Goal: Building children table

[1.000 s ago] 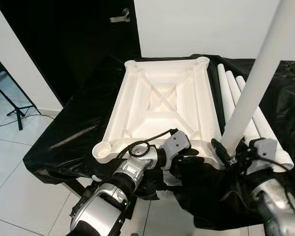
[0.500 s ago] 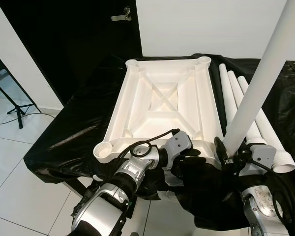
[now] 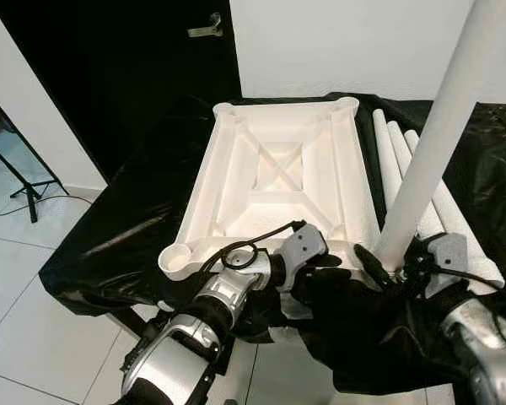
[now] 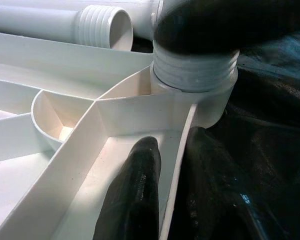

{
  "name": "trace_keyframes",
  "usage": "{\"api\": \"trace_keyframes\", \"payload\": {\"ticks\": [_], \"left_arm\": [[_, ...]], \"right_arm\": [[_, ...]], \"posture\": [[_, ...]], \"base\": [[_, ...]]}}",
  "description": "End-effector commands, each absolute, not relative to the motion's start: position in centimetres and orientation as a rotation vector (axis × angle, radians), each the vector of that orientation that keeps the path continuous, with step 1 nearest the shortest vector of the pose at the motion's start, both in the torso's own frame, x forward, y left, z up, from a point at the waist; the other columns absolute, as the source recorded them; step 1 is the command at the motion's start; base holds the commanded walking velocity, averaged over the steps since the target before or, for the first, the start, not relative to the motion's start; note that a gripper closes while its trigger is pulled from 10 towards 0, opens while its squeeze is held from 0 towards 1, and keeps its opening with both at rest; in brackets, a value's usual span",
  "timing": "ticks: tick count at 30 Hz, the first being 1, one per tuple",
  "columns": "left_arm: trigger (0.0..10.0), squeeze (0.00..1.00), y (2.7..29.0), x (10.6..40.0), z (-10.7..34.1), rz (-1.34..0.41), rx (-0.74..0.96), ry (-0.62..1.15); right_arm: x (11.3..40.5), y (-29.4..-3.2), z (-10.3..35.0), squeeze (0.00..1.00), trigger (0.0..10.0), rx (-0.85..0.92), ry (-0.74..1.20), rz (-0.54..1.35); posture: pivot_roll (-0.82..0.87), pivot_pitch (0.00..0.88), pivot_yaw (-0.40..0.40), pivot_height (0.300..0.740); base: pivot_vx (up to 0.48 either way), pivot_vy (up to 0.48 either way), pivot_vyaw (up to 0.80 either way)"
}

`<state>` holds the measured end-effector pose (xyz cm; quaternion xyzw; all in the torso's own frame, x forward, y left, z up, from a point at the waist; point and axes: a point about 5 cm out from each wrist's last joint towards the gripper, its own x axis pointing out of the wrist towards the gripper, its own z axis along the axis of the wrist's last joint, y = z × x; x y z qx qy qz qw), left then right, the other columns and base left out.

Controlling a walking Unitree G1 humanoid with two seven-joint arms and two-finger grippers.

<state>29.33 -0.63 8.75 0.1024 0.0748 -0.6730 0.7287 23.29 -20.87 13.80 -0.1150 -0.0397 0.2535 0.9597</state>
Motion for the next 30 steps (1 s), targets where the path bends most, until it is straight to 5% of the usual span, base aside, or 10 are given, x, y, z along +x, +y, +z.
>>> {"api": "trace_keyframes", "payload": {"ticks": [1, 2, 3, 18, 25, 30], "left_arm": [[10.0, 0.0, -0.1, 27.2, 5.9, -1.633, 0.188, 0.332], [10.0, 0.0, -0.1, 27.2, 5.9, -1.633, 0.188, 0.332], [10.0, 0.0, -0.1, 27.2, 5.9, -1.633, 0.188, 0.331], [10.0, 0.0, -0.2, 27.4, 6.3, -1.631, 0.189, 0.317], [10.0, 0.0, -0.2, 27.4, 6.4, -1.639, 0.194, 0.318], [10.0, 0.0, -0.2, 27.4, 6.4, -1.641, 0.193, 0.317]], "right_arm": [[23.5, -21.1, 13.8, 0.0, 10.0, -0.231, -0.051, 0.576], [23.5, -21.1, 13.8, 0.0, 10.0, -0.231, -0.051, 0.576], [23.6, -21.3, 13.9, 0.0, 0.0, -0.236, -0.034, 0.602], [22.5, -21.2, 11.1, 0.0, 0.0, -0.079, 0.1, 0.617], [21.7, -19.9, 10.0, 0.0, 0.0, 0.037, -0.018, 0.131], [21.4, -20.3, 9.9, 0.0, 0.0, 0.013, -0.041, -0.014]], "posture": [[0.06, 0.0, 0.056, 0.74], [0.06, 0.0, 0.056, 0.74], [0.06, 0.0, 0.055, 0.74], [0.06, 0.0, 0.061, 0.74], [0.06, 0.0, 0.069, 0.74], [0.06, 0.0, 0.07, 0.74]], "base": [[0.0, 0.0, 0.0], [0.0, 0.0, 0.0], [0.0, 0.0, 0.0], [0.0, 0.0, 0.0], [0.0, 0.0, 0.0], [0.0, 0.0, 0.0]]}}
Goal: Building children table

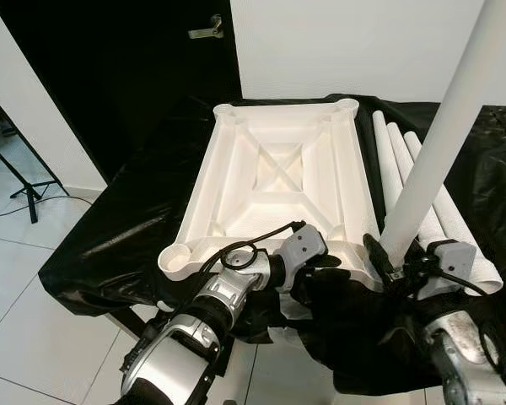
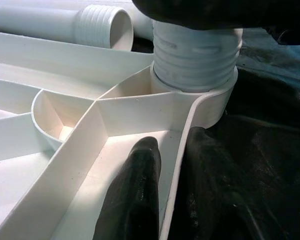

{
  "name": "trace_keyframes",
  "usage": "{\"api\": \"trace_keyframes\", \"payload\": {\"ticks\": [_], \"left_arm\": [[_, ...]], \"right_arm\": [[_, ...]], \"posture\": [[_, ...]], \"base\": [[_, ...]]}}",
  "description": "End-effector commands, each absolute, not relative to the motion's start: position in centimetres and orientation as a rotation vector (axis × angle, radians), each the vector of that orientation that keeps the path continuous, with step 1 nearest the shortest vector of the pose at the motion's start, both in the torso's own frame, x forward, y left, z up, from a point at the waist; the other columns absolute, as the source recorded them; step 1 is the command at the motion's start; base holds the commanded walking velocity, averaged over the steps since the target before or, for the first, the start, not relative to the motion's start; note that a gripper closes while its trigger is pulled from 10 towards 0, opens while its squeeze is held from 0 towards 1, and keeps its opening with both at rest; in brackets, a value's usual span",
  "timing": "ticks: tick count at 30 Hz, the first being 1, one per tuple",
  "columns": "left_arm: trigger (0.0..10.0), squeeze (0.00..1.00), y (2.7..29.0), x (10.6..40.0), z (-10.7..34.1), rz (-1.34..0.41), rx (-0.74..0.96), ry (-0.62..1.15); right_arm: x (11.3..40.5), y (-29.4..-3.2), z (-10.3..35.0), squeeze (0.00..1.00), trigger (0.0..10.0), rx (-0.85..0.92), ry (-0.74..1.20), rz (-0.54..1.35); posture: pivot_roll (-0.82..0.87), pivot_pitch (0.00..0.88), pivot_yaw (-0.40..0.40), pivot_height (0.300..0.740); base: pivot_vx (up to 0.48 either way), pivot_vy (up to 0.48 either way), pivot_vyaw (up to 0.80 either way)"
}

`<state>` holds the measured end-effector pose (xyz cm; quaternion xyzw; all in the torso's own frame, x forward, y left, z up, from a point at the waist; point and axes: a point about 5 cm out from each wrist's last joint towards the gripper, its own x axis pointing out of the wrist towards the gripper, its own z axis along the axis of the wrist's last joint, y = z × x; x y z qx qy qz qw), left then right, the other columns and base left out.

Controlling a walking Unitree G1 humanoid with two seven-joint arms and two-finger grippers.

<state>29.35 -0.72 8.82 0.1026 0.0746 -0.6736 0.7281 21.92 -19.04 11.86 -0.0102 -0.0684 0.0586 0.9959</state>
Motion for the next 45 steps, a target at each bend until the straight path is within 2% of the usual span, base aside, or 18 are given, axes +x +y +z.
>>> {"api": "trace_keyframes", "payload": {"ticks": [1, 7, 8, 9, 17, 18, 25, 28, 29, 30, 31, 37, 43, 45], "left_arm": [[10.0, 0.0, -0.2, 27.4, 6.4, -1.641, 0.191, 0.318], [10.0, 0.0, -0.1, 27.3, 6.2, -1.642, 0.189, 0.321], [10.0, 0.0, -0.1, 27.2, 6.2, -1.643, 0.187, 0.323], [10.0, 0.0, -0.1, 27.2, 6.2, -1.643, 0.186, 0.324], [10.0, 0.0, -0.2, 27.2, 6.2, -1.643, 0.184, 0.324], [10.0, 0.0, -0.2, 27.2, 6.1, -1.644, 0.184, 0.324], [10.0, 0.0, -0.1, 27.1, 6.0, -1.646, 0.189, 0.332], [10.0, 0.0, -0.1, 27.1, 6.0, -1.645, 0.19, 0.331], [10.0, 0.0, -0.1, 27.1, 6.0, -1.644, 0.189, 0.33], [10.0, 0.0, -0.1, 27.1, 6.0, -1.644, 0.189, 0.33], [10.0, 0.0, -0.2, 27.1, 6.1, -1.644, 0.188, 0.328], [10.0, 0.0, -0.2, 27.2, 6.2, -1.644, 0.188, 0.324], [10.0, 0.0, -0.2, 27.2, 6.2, -1.643, 0.188, 0.321], [10.0, 0.0, -0.3, 27.2, 6.2, -1.644, 0.188, 0.32]], "right_arm": [[21.2, -20.3, 9.8, 0.0, 0.0, 0.008, -0.04, -0.04], [21.1, -20.2, 9.6, 0.0, 0.0, 0.007, -0.025, -0.059], [21.3, -20.1, 9.7, 0.0, 10.0, -0.01, -0.018, -0.026], [21.6, -20.0, 9.8, 1.0, 10.0, -0.019, -0.018, 0.012], [22.5, -20.4, 10.9, 1.0, 10.0, -0.062, -0.047, 0.162], [22.7, -20.4, 11.4, 0.0, 10.0, -0.09, -0.06, 0.232], [23.2, -20.9, 12.7, 0.0, 10.0, -0.203, -0.032, 0.516], [23.3, -21.0, 12.7, 0.0, 10.0, -0.209, -0.017, 0.553], [23.2, -21.1, 12.7, 0.0, 1.1, -0.207, 0.003, 0.598], [23.2, -21.1, 12.7, 0.0, 1.1, -0.207, 0.003, 0.598], [23.1, -21.1, 12.7, 0.0, 0.0, -0.203, 0.022, 0.64], [23.2, -21.5, 12.5, 0.0, 0.0, -0.2, 0.053, 0.681], [23.3, -21.9, 12.3, 0.0, 0.0, -0.133, 0.054, 0.62], [23.1, -21.3, 11.7, 0.0, 0.0, -0.067, -0.014, 0.371]], "posture": [[0.06, 0.0, 0.07, 0.74], [0.06, 0.0, 0.071, 0.74], [0.06, 0.0, 0.072, 0.74], [0.06, 0.0, 0.072, 0.74], [0.06, 0.0, 0.071, 0.74], [0.06, 0.0, 0.073, 0.74], [0.06, 0.0, 0.069, 0.74], [0.06, 0.0, 0.068, 0.74], [0.06, 0.0, 0.068, 0.74], [0.06, 0.0, 0.068, 0.74], [0.06, 0.0, 0.068, 0.74], [0.06, 0.0, 0.068, 0.74], [0.06, 0.0, 0.069, 0.74], [0.06, 0.0, 0.066, 0.74]], "base": [[0.0, 0.0, 0.0], [0.0, 0.0, 0.0], [0.0, 0.0, 0.0], [0.0, 0.0, 0.0], [0.0, 0.0, 0.0], [0.0, 0.0, 0.0], [0.0, 0.0, 0.0], [0.0, 0.0, 0.0], [0.0, 0.0, 0.0], [0.0, 0.0, 0.0], [0.0, 0.0, 0.0], [0.0, 0.0, 0.0], [0.0, 0.0, 0.0], [0.0, 0.0, 0.0]]}}
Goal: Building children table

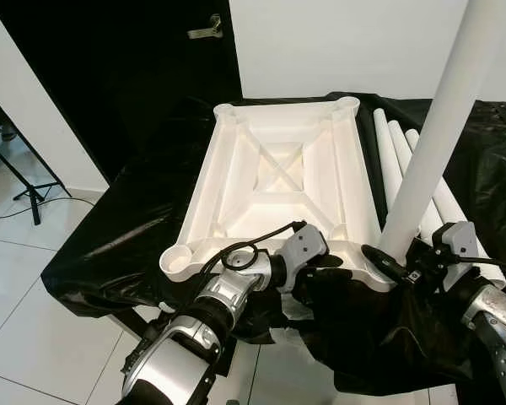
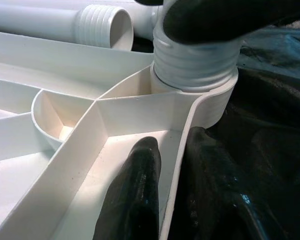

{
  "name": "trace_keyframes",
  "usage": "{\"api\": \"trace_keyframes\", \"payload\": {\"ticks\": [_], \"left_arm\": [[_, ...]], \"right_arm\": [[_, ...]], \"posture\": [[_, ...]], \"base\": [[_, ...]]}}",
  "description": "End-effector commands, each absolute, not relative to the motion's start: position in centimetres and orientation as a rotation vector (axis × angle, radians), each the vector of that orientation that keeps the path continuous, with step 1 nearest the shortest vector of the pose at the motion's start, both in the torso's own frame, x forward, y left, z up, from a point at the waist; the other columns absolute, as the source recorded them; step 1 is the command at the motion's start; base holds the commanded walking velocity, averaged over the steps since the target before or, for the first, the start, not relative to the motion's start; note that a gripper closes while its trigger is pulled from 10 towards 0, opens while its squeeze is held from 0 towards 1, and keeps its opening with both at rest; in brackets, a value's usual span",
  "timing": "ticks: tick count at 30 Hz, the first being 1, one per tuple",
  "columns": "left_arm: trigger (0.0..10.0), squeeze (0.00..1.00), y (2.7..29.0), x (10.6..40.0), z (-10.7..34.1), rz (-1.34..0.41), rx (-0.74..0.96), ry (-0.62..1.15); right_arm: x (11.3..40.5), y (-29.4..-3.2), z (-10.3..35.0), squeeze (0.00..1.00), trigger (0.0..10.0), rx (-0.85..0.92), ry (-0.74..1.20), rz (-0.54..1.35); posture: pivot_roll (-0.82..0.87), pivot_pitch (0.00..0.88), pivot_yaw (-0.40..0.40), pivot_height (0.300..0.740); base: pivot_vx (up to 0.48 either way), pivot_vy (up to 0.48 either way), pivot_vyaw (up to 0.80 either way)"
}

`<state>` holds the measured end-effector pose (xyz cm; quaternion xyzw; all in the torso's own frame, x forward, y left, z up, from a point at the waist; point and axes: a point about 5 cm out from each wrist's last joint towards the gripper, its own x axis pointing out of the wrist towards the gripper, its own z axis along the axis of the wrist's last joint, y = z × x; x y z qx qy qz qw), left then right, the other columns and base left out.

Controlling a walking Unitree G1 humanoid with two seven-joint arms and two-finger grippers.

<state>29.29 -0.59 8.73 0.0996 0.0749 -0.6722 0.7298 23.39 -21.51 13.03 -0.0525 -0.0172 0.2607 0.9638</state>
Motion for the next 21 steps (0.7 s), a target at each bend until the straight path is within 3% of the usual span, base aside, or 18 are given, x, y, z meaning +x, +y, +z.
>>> {"api": "trace_keyframes", "payload": {"ticks": [1, 5, 7, 14, 15, 16, 17, 18, 19, 21], "left_arm": [[10.0, 0.0, -0.3, 27.2, 6.2, -1.644, 0.188, 0.32], [10.0, 0.0, -0.3, 27.3, 6.3, -1.642, 0.189, 0.319], [10.0, 0.0, -0.2, 27.3, 6.3, -1.644, 0.192, 0.321], [10.0, 0.0, -0.2, 27.4, 6.3, -1.645, 0.194, 0.322], [10.0, 0.0, -0.3, 27.4, 6.4, -1.645, 0.192, 0.32], [10.0, 0.0, -0.3, 27.4, 6.4, -1.646, 0.191, 0.319], [10.0, 0.0, -0.3, 27.4, 6.4, -1.646, 0.191, 0.319], [10.0, 0.0, -0.4, 27.4, 6.4, -1.646, 0.191, 0.318], [10.0, 0.0, -0.4, 27.4, 6.4, -1.648, 0.189, 0.318], [10.0, 0.0, -0.4, 27.4, 6.4, -1.648, 0.189, 0.318]], "right_arm": [[23.1, -21.3, 11.7, 0.0, 0.0, -0.067, -0.014, 0.371], [21.5, -21.3, 10.9, 0.0, 0.0, -0.073, -0.07, 0.0], [21.2, -21.6, 10.8, 0.0, 0.0, -0.074, -0.073, -0.093], [21.3, -21.1, 10.7, 0.0, 0.0, -0.069, -0.068, -0.111], [21.4, -20.6, 10.4, 0.0, 1.7, -0.055, -0.051, -0.078], [21.5, -20.2, 10.2, 0.0, 6.9, -0.048, -0.037, -0.048], [21.5, -20.2, 10.2, 0.0, 6.9, -0.048, -0.037, -0.048], [21.5, -19.9, 10.1, 0.0, 10.0, -0.045, -0.03, -0.038], [21.8, -19.9, 10.4, 1.0, 10.0, -0.058, -0.044, -0.003], [21.8, -19.9, 10.4, 1.0, 10.0, -0.058, -0.044, -0.003]], "posture": [[0.06, 0.0, 0.066, 0.74], [0.06, 0.0, 0.074, 0.74], [0.06, 0.0, 0.077, 0.74], [0.05, 0.0, 0.077, 0.74], [0.05, 0.0, 0.076, 0.74], [0.05, 0.0, 0.076, 0.74], [0.05, 0.0, 0.076, 0.74], [0.05, 0.0, 0.077, 0.74], [0.04, 0.0, 0.076, 0.74], [0.04, 0.0, 0.076, 0.74]], "base": [[0.0, 0.0, 0.0], [0.0, 0.0, 0.0], [0.0, 0.0, 0.0], [0.0, 0.0, 0.0], [0.0, 0.0, 0.0], [0.0, 0.0, 0.0], [0.0, 0.0, 0.0], [0.0, 0.0, 0.0], [0.0, 0.0, 0.0], [0.0, 0.0, 0.0]]}}
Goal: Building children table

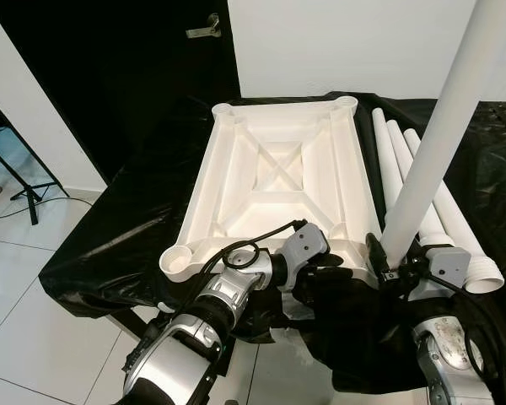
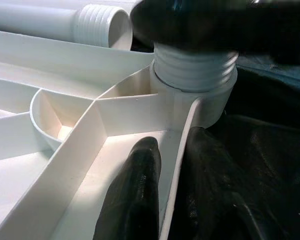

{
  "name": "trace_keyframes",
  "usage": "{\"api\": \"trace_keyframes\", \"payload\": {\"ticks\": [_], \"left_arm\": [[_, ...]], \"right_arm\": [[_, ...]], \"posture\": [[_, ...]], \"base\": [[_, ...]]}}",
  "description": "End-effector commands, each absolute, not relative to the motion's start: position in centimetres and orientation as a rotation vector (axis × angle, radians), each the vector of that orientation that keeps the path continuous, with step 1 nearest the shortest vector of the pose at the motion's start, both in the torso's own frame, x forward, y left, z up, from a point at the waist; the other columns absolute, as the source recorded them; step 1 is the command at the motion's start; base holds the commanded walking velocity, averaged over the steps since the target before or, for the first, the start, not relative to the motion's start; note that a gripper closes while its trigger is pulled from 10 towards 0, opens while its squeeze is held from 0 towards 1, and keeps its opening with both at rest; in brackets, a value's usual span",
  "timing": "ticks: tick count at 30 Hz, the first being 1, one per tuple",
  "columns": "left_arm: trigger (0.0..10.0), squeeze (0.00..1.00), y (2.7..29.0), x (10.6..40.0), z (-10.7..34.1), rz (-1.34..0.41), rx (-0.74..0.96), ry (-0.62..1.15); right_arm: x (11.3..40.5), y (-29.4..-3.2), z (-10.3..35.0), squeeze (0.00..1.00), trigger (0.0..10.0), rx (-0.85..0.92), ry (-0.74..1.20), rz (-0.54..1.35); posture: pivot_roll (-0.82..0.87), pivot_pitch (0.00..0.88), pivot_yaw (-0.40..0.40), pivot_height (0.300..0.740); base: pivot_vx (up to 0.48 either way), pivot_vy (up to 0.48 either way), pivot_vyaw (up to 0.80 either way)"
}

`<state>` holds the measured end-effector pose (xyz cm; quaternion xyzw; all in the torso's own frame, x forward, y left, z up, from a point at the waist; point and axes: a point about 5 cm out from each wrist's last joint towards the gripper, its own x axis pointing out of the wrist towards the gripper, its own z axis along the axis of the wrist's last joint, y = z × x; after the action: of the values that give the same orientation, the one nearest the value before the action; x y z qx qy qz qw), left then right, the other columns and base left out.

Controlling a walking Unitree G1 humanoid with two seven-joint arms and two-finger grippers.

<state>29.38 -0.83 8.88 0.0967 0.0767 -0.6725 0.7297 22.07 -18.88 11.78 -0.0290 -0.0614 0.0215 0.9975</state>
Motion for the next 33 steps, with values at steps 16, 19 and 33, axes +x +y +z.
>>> {"api": "trace_keyframes", "payload": {"ticks": [16, 19, 33], "left_arm": [[10.0, 0.0, -0.7, 27.0, 6.2, -1.648, 0.169, 0.319], [10.0, 0.0, -0.6, 27.1, 6.2, -1.642, 0.163, 0.322], [10.0, 0.0, -0.6, 27.0, 6.2, -1.648, 0.154, 0.324]], "right_arm": [[23.1, -21.4, 12.8, 0.0, 10.0, -0.203, 0.026, 0.601], [22.9, -21.7, 12.4, 0.0, 3.5, -0.201, 0.086, 0.669], [22.6, -21.2, 11.4, 0.0, 0.0, -0.058, -0.002, 0.34]], "posture": [[0.05, 0.0, 0.057, 0.74], [0.06, 0.0, 0.057, 0.74], [0.07, 0.0, 0.057, 0.74]], "base": [[0.0, 0.0, 0.0], [0.0, 0.0, 0.0], [0.0, 0.0, 0.0]]}}
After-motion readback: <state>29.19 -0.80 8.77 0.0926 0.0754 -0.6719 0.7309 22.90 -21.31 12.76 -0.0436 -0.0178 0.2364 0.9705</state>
